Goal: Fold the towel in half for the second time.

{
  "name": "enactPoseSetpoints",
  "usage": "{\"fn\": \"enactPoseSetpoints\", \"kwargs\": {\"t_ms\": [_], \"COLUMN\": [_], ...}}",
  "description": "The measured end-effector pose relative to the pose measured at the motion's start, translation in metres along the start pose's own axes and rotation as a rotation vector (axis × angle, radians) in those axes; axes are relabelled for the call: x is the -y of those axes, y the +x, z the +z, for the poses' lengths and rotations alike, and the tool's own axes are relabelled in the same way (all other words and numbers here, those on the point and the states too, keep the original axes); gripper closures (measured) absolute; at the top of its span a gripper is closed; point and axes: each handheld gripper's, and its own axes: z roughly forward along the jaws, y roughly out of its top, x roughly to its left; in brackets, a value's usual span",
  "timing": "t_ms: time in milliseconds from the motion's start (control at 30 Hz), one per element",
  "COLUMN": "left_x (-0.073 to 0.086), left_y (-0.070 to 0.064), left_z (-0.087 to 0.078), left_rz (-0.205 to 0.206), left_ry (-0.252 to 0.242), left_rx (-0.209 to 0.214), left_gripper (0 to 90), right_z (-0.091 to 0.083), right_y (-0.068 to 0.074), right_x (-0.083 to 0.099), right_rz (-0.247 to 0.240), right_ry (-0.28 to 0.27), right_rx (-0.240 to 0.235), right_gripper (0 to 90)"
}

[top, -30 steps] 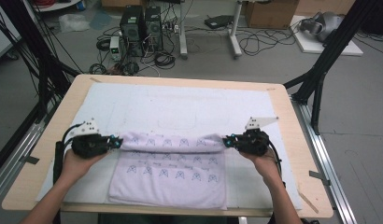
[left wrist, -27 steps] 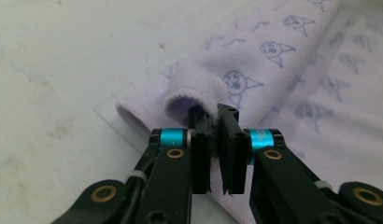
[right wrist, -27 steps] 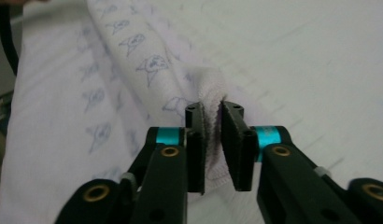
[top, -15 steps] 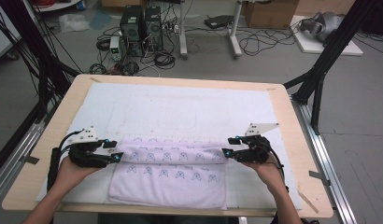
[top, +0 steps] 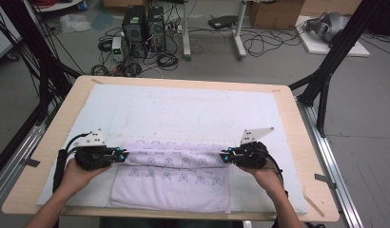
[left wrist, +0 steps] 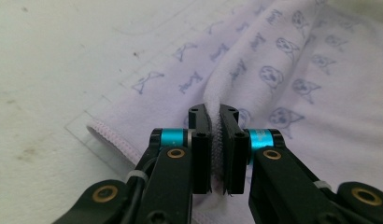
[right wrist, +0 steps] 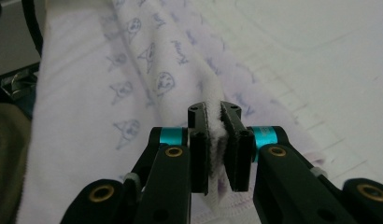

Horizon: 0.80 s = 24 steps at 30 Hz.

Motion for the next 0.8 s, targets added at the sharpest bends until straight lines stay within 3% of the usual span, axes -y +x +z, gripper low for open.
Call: {"fn": "enactPoseSetpoints", "kwargs": {"t_ms": [100,200,267,333,433,567,633,800], "left_x": [0.001,0.012,0.02,0.025,0.023,0.017,0.016,0.013], "left_y": [-0.013,-0.032,-0.042,-0.045,-0.041,-0.028,-0.02,0.006], "left_z": [-0.017,-0.03,-0.035,-0.037,-0.035,-0.022,-0.013,0.01], "left_rz": [0.019,0.036,0.038,0.031,0.028,0.029,0.027,-0.005], "left_ry": [-0.019,-0.019,0.004,0.009,0.011,0.013,0.023,0.052], "left_rx": [0.0,0.057,0.065,0.069,0.047,0.005,-0.021,-0.095], "left_gripper": [84.1,81.2,67.0,57.9,54.3,53.7,53.4,51.4], "right_z": [-0.017,-0.029,-0.033,-0.036,-0.033,-0.019,-0.012,0.005], "right_y": [0.017,0.041,0.052,0.056,0.049,0.032,0.019,-0.006], "right_x": [-0.005,0.001,0.01,0.016,0.018,0.014,0.014,0.016], "right_rz": [-0.032,-0.077,-0.064,-0.057,-0.033,-0.026,-0.004,0.04], "right_ry": [-0.053,-0.051,-0.065,-0.076,-0.085,-0.021,-0.023,0.029], "right_rx": [-0.014,-0.049,-0.125,-0.132,-0.125,-0.043,-0.015,0.069], "right_gripper": [82.0,77.4,69.9,65.7,62.8,55.9,52.2,45.0]}}
